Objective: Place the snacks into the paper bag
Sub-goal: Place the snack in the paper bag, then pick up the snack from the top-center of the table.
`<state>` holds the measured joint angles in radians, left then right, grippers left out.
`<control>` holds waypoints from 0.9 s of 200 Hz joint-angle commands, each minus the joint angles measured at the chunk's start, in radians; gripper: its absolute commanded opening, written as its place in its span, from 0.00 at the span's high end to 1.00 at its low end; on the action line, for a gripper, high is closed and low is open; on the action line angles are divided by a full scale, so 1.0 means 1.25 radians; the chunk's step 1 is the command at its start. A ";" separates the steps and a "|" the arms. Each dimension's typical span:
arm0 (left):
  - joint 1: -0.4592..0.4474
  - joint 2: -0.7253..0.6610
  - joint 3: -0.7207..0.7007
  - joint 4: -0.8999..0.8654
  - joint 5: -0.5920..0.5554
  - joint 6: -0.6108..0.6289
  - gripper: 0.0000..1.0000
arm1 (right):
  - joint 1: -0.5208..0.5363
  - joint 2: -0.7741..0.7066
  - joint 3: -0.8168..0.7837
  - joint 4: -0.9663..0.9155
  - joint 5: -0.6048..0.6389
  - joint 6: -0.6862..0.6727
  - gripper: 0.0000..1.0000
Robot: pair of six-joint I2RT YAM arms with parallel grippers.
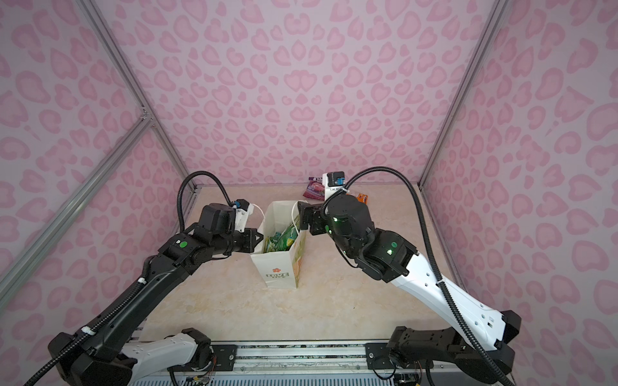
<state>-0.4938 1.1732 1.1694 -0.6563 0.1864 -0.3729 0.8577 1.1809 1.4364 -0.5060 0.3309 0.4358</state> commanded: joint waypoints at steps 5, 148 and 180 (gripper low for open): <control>0.000 0.001 0.000 0.027 0.008 -0.001 0.97 | -0.121 -0.066 -0.091 -0.014 -0.079 0.049 0.07; 0.000 -0.008 -0.002 0.030 0.014 -0.001 0.97 | -0.544 0.161 -0.477 0.351 -0.449 0.131 0.03; 0.000 -0.007 0.000 0.030 0.017 -0.001 0.97 | -0.553 0.278 -0.445 0.409 -0.511 0.144 0.04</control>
<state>-0.4938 1.1683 1.1694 -0.6563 0.1871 -0.3733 0.1696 1.4536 0.8543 -0.0994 -0.2256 0.5976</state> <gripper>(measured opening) 0.060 0.959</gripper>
